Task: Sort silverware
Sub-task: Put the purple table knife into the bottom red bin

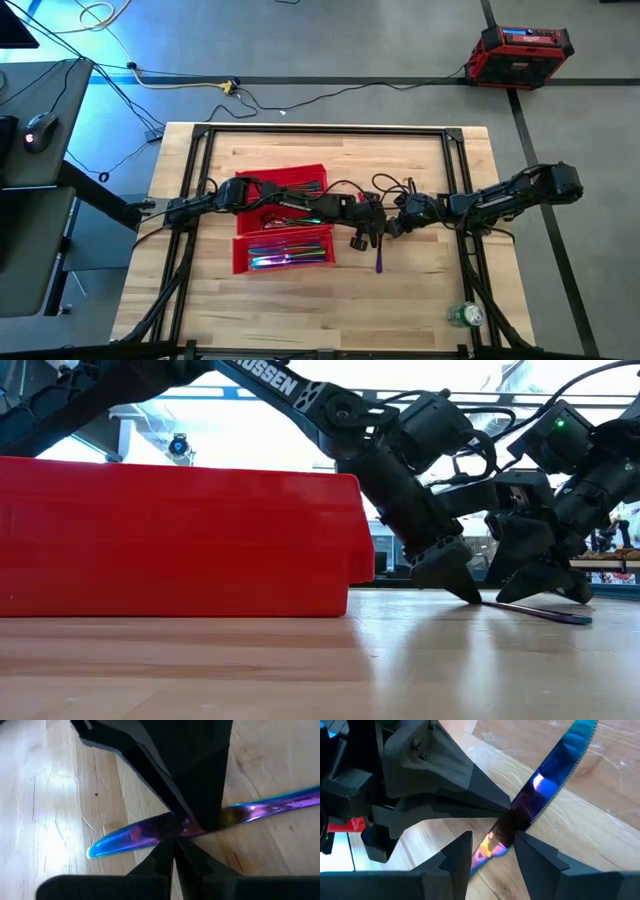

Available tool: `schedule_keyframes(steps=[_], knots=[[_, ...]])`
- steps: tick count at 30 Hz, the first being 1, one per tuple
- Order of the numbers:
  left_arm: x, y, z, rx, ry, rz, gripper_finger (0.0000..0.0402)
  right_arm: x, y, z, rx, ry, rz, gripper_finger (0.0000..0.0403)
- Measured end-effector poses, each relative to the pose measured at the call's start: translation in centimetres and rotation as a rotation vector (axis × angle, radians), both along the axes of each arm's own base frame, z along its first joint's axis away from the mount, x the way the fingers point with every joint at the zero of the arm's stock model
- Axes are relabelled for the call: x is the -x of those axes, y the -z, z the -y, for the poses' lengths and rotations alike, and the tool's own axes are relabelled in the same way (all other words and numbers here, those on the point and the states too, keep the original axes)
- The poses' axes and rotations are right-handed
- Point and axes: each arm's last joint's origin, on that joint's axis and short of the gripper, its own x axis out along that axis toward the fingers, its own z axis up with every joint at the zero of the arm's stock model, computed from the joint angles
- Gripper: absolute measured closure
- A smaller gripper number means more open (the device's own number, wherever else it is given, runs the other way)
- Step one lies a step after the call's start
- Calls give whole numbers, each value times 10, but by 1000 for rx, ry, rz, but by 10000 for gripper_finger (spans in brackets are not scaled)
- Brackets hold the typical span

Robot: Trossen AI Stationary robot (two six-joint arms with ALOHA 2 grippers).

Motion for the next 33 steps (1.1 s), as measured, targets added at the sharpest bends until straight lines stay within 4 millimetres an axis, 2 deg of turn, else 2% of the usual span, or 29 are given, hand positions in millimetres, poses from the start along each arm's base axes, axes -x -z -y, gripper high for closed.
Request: schedule_keyframes(steps=[8,17,27,33], knots=[[-2,-1,1,36,-26,26,401,0,0,1,25,38,-2,265],[2,1,1,-8,-67,-17,401,4,-5,2,-21,120,-2,265],[2,1,13,-4,-73,-13,401,7,-1,3,-57,194,-56,265],[-1,1,13,7,-69,30,401,4,1,3,-43,207,-50,265]])
